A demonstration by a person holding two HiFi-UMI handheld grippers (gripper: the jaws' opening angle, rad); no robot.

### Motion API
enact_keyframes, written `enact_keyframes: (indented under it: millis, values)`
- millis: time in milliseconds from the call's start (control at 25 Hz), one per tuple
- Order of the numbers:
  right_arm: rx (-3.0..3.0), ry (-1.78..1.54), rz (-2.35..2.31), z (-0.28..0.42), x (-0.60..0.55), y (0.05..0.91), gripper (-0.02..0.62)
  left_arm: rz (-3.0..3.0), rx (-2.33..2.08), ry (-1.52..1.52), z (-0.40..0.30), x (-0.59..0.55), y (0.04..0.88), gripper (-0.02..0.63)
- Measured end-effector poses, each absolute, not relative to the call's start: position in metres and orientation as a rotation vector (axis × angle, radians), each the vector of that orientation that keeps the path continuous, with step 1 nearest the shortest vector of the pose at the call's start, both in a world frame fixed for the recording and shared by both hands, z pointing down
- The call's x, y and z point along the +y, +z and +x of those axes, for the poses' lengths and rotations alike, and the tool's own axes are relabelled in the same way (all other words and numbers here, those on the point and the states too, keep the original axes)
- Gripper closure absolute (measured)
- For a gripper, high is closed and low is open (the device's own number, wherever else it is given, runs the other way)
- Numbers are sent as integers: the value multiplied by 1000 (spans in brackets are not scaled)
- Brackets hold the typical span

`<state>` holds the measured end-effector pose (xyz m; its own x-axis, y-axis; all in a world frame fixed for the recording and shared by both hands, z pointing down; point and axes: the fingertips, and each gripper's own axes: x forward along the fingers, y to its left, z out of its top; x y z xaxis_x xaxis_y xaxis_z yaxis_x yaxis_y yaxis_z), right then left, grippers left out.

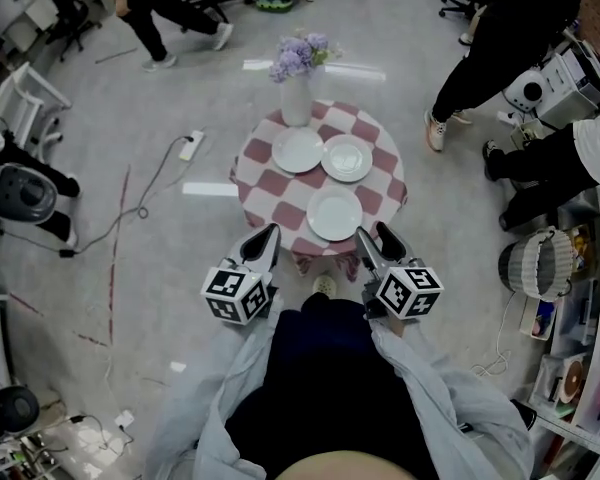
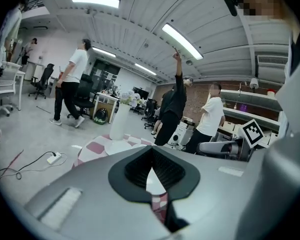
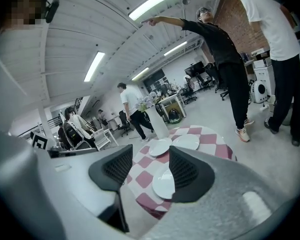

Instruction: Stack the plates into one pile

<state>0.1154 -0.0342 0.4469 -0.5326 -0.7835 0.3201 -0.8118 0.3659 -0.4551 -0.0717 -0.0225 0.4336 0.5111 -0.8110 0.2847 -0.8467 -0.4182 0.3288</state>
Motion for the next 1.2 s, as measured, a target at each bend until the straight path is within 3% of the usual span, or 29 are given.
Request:
enact_keyframes:
  millis: [480,1200]
  values:
    - [-2554,1176,1455,136,-56,472,373,2287,-1371,138,-61,-36,446,592]
    - [-2205,2387,1305,153,-56,588,363,2194,-1291,246,-68,-34,496,592]
